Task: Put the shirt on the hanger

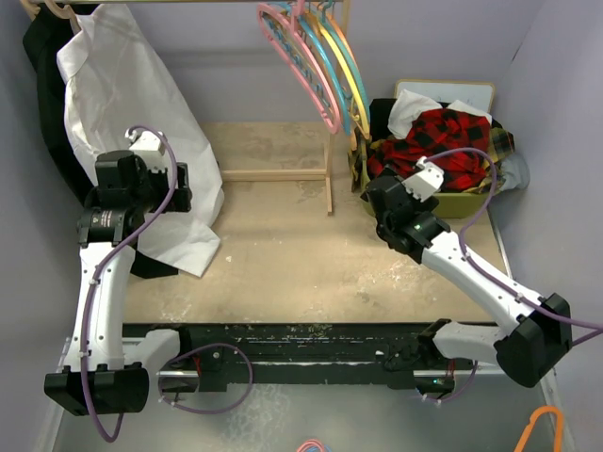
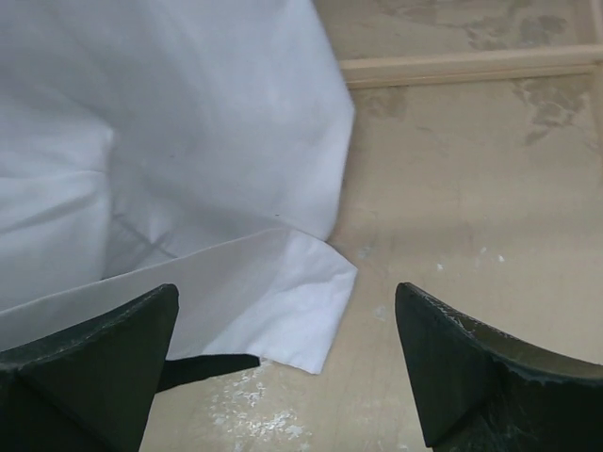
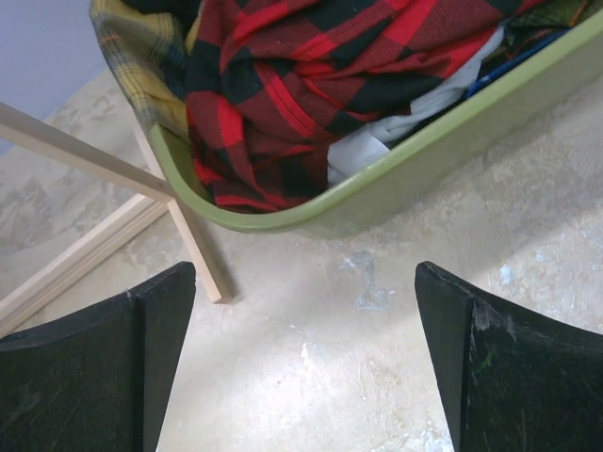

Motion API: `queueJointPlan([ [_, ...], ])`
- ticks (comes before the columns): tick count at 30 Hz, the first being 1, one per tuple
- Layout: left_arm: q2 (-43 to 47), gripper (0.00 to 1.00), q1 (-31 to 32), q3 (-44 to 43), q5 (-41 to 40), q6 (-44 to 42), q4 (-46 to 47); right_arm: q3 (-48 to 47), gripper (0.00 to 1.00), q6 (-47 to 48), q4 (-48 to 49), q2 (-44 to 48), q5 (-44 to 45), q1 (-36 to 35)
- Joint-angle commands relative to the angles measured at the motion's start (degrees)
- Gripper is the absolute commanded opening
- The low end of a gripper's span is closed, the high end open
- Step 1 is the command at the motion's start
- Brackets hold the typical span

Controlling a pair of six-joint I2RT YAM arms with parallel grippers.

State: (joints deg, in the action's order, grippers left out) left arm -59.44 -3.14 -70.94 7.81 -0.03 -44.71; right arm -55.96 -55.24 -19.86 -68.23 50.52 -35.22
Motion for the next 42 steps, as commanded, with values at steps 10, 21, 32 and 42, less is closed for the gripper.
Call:
queueJointPlan([
  [10,-0.9,0.99,-1.1,-3.5,-0.3,-1.2,2.8,2.5,1.00,16.5,16.1,5.1,-3.9,0.1],
  [21,-1.3,0.99,-1.1,-3.7,5.4,-4.5,1.1,6.3,1.00,27.4,27.2,8.0,-10.2,0.0],
  [32,-8.7,0.99,-2.1,-11.5,18.5,-9.1,-5.2,-11.0,0.96,22.4,11.9,3.9,-20.2,21.1],
  [42,-14.4,0.99,0.2,-14.2,15.8,-10.2,-6.4,-29.3,0.90,16.2,-0.5,-18.0,-27.4,33.4],
])
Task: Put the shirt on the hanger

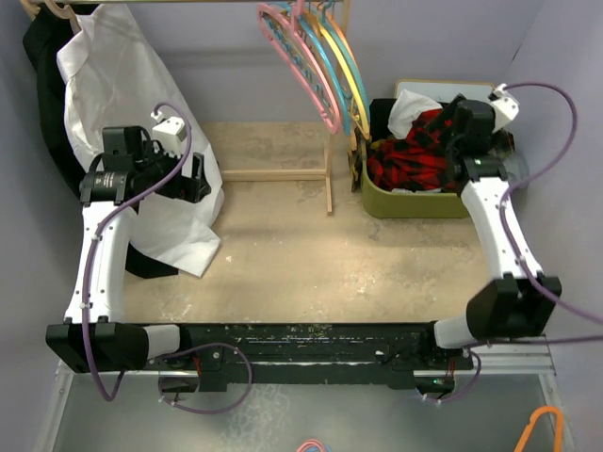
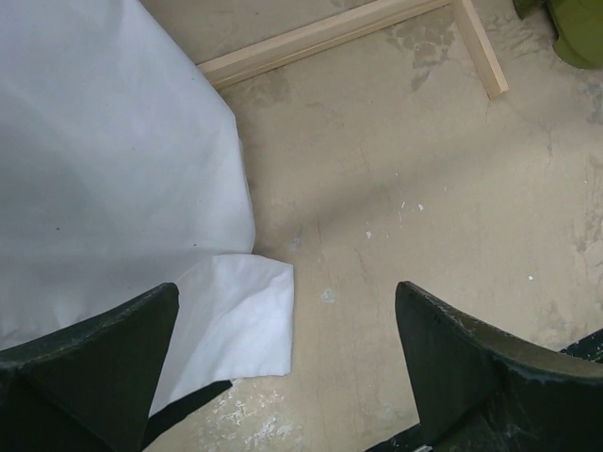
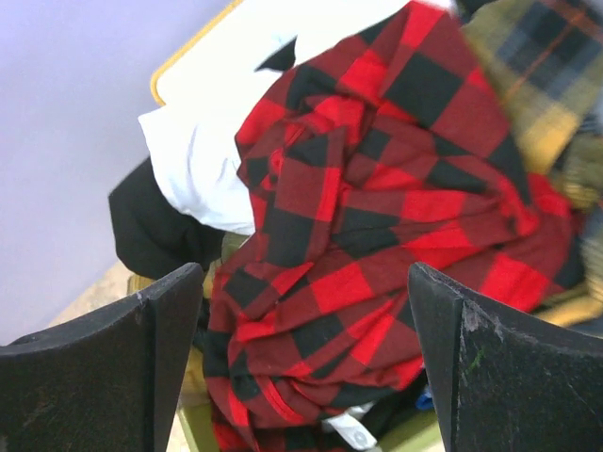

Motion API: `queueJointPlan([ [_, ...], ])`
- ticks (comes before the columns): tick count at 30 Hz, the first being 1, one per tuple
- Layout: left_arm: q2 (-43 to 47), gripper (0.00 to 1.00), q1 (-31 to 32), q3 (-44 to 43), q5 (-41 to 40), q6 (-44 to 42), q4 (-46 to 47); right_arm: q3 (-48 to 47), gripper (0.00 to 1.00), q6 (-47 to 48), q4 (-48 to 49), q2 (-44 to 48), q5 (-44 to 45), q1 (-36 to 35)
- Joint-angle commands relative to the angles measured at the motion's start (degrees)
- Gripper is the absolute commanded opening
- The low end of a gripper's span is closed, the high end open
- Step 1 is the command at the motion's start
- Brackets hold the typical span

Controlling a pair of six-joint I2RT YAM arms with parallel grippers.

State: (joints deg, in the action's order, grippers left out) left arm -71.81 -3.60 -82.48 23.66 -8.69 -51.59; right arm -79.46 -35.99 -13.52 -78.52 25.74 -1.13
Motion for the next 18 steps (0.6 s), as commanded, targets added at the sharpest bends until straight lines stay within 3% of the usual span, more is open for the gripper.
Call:
queueJointPlan([
  [1,-2.6,0.99,0.6,-3.1,-0.2,-1.7,0.0,-6.4,0.90,-3.2,-6.1,-9.1,-2.1,-0.7],
  [13,-3.2,0.99,0.8,-1.4,-0.1,-2.9,-0.4,-12.2,0.80,-1.9,-2.3,-21.7,-2.1,-0.6],
  [18,-3.8,0.99,0.8,-1.7,0.0,-3.5,-0.7,-10.8,0.55,-1.2,0.2,-23.3,-4.4,-0.6],
])
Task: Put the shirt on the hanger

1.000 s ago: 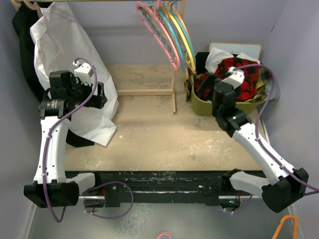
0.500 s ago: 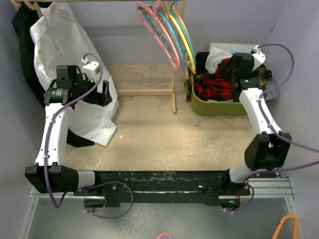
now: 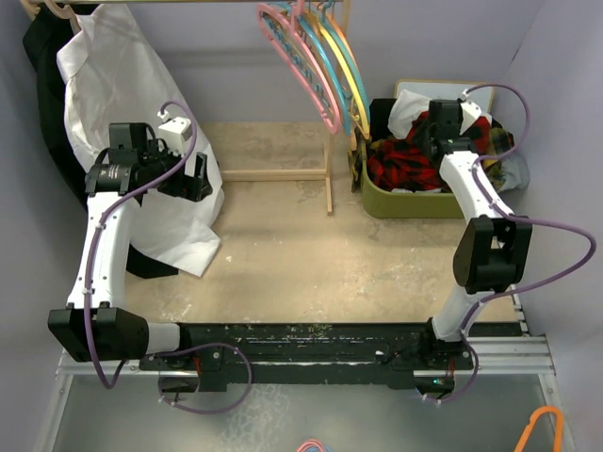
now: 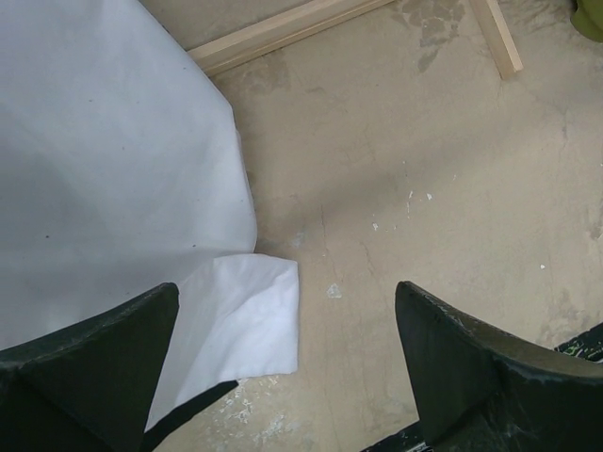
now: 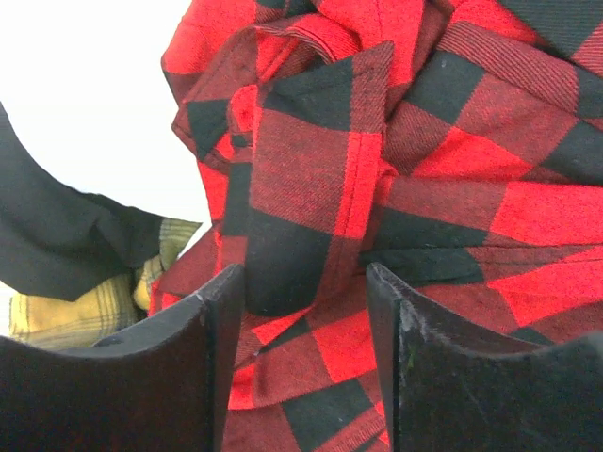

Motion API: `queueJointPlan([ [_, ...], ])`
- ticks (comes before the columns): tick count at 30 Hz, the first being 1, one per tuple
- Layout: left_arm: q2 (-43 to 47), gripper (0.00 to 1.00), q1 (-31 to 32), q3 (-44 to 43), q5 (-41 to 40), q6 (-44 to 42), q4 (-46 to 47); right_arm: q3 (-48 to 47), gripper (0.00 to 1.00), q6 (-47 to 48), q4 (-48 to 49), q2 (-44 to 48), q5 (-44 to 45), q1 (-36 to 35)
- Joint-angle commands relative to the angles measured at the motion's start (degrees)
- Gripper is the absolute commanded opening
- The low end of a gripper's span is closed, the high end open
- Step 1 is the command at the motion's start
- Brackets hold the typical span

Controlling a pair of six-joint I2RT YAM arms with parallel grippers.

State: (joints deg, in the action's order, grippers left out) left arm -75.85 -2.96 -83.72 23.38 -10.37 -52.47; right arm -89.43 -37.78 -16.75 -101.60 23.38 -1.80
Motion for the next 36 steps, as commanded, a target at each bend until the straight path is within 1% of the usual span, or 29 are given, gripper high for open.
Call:
queueJointPlan([
  [1,-0.1,0.99,0.1,-0.7,0.5,-2.0,-0.2,-0.5,0.49,0.6,3.9,-0.4,-2.4,0.1],
  [2,-0.3,0.99,0.1,-1.0,0.5,-2.1,-0.6,-0.1,0.37,0.8,4.2,-0.5,-2.9,0.1],
  [3,-0.5,0.99,0.1,-1.2,0.6,-2.1,-0.8,0.3,0.19,0.8,4.8,-0.3,-3.7,0.1],
  [4,-0.5,0.99,0.1,-1.4,0.6,-2.2,-0.9,0.9,0.05,1.4,5.3,0.3,-4.8,0.2],
  [5,-0.5,0.99,0.1,-1.6,0.7,-2.4,-1.2,1.5,0.00,1.7,6.5,1.4,-6.4,0.1],
  [7,-0.5,0.99,0.1,-2.2,3.2,-3.7,-2.5,3.8,0.00,2.7,8.6,5.3,-8.5,0.1],
  [10,-0.4,0.99,0.1,-3.1,10.7,-6.3,-5.7,9.5,0.00,6.1,14.7,16.0,-13.0,-2.5],
  [13,-0.4,0.99,0.1,-4.2,18.8,-10.1,-9.6,13.6,0.00,9.6,16.3,27.4,-10.0,-8.0],
  [14,-0.4,0.99,0.1,-4.7,21.3,-11.6,-10.9,14.4,0.00,10.0,15.2,30.4,-10.9,-9.3],
  [15,-0.3,0.99,0.1,-4.9,23.8,-13.0,-12.8,15.7,0.00,9.6,14.2,33.3,-13.6,-9.7],
  [17,-0.1,0.99,0.1,-5.9,29.6,-16.8,-16.4,20.2,0.00,8.7,13.9,39.4,-22.2,-9.8],
  [20,-0.4,0.99,0.2,-8.5,37.1,-24.0,-23.6,31.8,0.00,8.4,19.5,51.7,-37.9,-9.9],
  [22,-0.3,0.99,0.2,-10.1,40.1,-27.8,-27.1,39.5,0.00,7.7,21.4,59.0,-44.2,-9.9],
  [24,-0.4,0.99,0.2,-11.4,42.0,-30.0,-28.9,44.4,0.00,7.3,23.3,65.1,-49.9,-9.9],
  [25,-0.4,0.99,0.2,-11.9,42.6,-30.4,-29.2,46.0,0.00,6.3,25.1,67.3,-54.3,-9.9],
  [27,-0.8,0.99,0.2,-13.0,43.7,-31.1,-30.0,47.8,0.00,0.4,34.1,69.9,-65.0,-9.9],
  [29,-0.9,0.99,0.2,-13.9,44.2,-31.2,-30.3,46.3,0.00,-7.2,44.4,69.7,-72.0,-10.0],
  [30,-0.9,0.99,0.2,-14.3,44.1,-31.2,-30.3,43.5,0.00,-10.1,48.1,68.9,-74.4,-10.1],
  [31,-0.8,0.99,0.2,-14.7,44.1,-31.2,-30.3,39.5,0.00,-11.5,49.8,67.6,-76.2,-10.1],
  [33,-0.3,0.99,0.2,-15.1,44.1,-31.3,-30.4,29.8,0.00,-11.5,50.9,64.7,-78.3,-10.2],
  [36,0.7,0.99,0.2,-15.7,45.2,-32.9,-31.6,15.1,0.00,-7.7,46.6,58.4,-80.0,-10.2],
])
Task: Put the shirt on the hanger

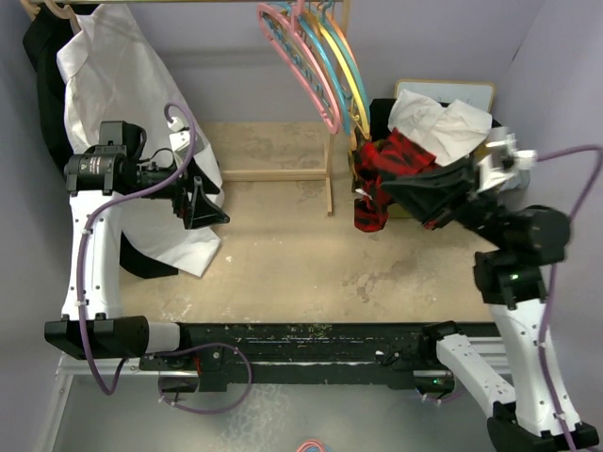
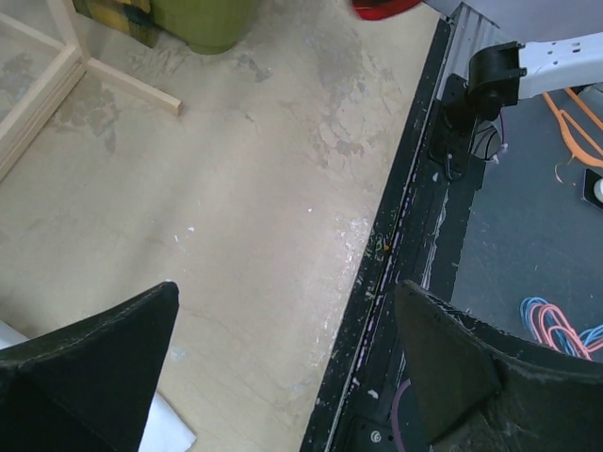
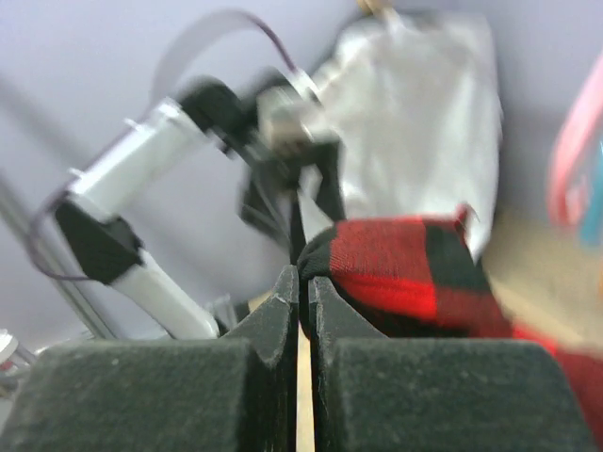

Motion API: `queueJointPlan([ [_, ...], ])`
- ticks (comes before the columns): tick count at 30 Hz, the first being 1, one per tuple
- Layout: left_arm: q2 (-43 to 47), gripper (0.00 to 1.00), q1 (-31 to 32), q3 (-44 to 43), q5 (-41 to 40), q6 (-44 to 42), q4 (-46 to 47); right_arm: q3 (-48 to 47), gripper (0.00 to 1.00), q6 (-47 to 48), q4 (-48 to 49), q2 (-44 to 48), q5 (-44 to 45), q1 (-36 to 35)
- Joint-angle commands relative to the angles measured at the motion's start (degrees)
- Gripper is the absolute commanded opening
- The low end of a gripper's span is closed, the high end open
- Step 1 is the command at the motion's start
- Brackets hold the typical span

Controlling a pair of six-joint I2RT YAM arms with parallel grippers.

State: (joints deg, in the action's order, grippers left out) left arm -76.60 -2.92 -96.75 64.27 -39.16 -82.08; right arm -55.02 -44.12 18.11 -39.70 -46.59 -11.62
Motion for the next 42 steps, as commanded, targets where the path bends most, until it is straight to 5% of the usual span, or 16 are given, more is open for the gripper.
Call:
queueJointPlan([
  [1,1.6,0.99,0.2,-3.3,4.9,-5.6,-3.1,-22.2,0.00,-1.3,12.1,-5.5,-10.4,-0.4],
  [6,2.6,0.99,0.1,-8.6,4.6,-9.4,-6.6,-23.2,0.00,-12.1,26.6,-12.8,-12.8,-0.8],
  [9,2.4,0.99,0.2,-12.2,1.9,-9.1,-6.6,-20.0,0.00,-14.7,31.2,-16.0,-13.1,-7.4],
  [14,0.9,0.99,0.2,-15.4,2.9,-9.4,-6.6,-26.0,0.00,17.4,-6.5,-24.6,-9.3,-27.7],
  [17,0.2,0.99,2.8,-15.0,4.9,-10.1,-6.6,-21.6,0.00,21.4,-6.8,-29.4,-14.2,-30.4],
  [22,0.2,0.99,15.3,-10.7,-6.0,-11.9,-6.6,-14.6,0.00,25.5,-6.7,-34.1,-14.0,-30.3],
  [26,0.7,0.99,16.2,-6.1,-12.6,-15.8,-6.6,-15.3,0.02,35.6,-16.9,-41.2,-3.2,-30.4],
  [31,1.3,0.99,16.3,-2.3,-17.0,-18.2,-6.3,-13.5,0.22,33.3,-14.5,-38.9,17.5,-30.3],
  [36,3.2,0.99,16.3,6.6,-22.2,-15.9,0.1,-4.6,0.96,29.5,-13.8,-30.6,35.5,-30.3],
  [42,2.5,0.99,16.2,14.9,-26.4,-14.4,6.5,12.2,1.00,20.1,-11.6,-19.0,43.7,-30.4],
])
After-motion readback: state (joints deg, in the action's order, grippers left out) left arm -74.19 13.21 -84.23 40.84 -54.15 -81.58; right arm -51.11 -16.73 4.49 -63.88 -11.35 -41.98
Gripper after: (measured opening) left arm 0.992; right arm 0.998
